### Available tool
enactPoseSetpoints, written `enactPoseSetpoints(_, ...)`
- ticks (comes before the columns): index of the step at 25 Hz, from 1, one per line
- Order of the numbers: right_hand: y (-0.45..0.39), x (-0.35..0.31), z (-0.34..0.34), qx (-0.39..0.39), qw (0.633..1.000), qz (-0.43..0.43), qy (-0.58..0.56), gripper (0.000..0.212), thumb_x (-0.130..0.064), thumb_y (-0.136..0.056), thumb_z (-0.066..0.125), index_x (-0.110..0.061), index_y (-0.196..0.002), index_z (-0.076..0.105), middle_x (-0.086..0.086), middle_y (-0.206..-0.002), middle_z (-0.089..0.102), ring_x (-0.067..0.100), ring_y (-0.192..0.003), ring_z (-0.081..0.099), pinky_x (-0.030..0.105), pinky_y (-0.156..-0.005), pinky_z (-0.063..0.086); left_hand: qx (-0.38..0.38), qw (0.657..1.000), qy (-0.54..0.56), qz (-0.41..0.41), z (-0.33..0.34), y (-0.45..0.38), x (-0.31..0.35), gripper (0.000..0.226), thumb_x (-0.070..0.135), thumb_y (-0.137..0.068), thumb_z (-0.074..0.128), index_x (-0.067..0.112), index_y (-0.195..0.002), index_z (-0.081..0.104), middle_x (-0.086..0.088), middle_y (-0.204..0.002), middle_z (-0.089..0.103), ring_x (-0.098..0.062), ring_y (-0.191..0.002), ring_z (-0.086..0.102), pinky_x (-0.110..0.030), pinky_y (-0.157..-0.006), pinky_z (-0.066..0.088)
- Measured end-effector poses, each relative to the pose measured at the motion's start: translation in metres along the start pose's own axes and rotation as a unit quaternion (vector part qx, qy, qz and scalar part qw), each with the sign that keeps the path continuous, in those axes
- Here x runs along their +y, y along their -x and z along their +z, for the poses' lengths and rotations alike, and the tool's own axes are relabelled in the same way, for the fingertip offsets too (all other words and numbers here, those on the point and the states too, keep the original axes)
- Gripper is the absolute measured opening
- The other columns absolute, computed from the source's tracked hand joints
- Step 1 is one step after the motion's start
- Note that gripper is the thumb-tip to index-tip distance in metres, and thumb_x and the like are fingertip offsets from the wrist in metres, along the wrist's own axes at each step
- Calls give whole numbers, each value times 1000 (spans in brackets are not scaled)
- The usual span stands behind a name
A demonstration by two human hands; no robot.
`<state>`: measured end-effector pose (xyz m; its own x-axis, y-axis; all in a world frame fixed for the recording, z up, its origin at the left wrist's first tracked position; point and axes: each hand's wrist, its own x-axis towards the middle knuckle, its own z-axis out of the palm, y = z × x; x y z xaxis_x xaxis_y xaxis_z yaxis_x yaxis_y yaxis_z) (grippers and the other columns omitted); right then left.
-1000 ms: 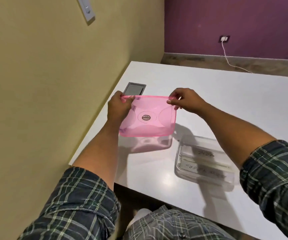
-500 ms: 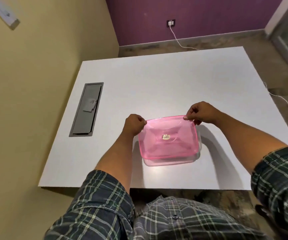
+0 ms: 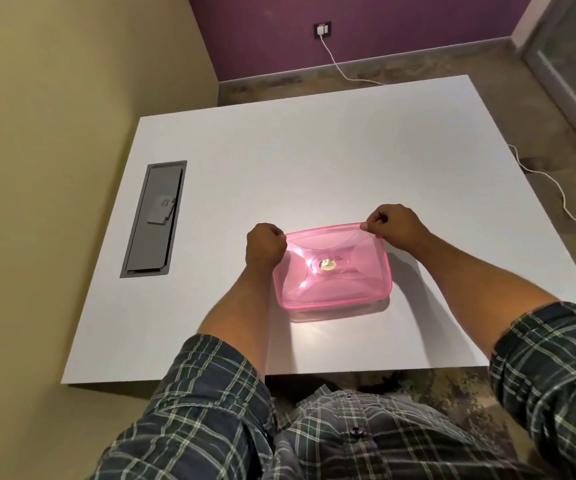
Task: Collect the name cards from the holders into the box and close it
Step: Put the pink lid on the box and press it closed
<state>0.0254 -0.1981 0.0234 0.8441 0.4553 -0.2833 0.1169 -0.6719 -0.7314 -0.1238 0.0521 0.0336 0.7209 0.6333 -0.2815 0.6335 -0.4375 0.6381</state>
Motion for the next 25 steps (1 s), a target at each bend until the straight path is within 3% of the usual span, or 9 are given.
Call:
enactPoseSetpoints(8,-6,6,4,5,1000,17,-9,27,-33,-85,77,-8,-88,68,1,-90,68,18,-84,61,29,-68,43,18,999,38,-8,3,-10,1,15,12,-83,66,10,-88,80,-6,-92,77,-22,-90,68,-21,-75,45)
enactPoseSetpoints(13,-8,7,6,-12,998,41,-44,29,-33,-86,77,-6,-90,66,0,-81,64,15,-72,57,30,-66,46,18,999,40,-18,7,-16,-1,13,11,-80,68,6,-84,80,-6,-86,77,-22,-85,69,-22,-73,48)
enactPoseSetpoints(18,-12,10,1,-53,991,97,-72,32,-29,-86,77,2,-83,67,15,-77,66,22,-62,61,31,-59,53,-5,987,49,-154,6,-34,-15,46,43,-74,81,1,-67,63,-9,-64,63,-28,-67,65,-34,-68,57)
enactPoseSetpoints(22,-16,8,-4,-72,986,118,-91,29,-25,-84,80,-1,-74,67,19,-77,65,24,-60,61,32,-61,54,-20,945,204,-256,13,-50,-35,45,34,-48,94,6,-56,61,-13,-58,66,-26,-55,61,-50,-76,62)
enactPoseSetpoints(25,-18,7,-6,-81,982,142,-98,34,-29,-81,83,2,-82,70,20,-80,67,24,-64,62,31,-61,54,-42,910,277,-307,15,-55,-41,43,24,-49,97,3,-73,68,-17,-74,75,-24,-59,63,-51,-80,61)
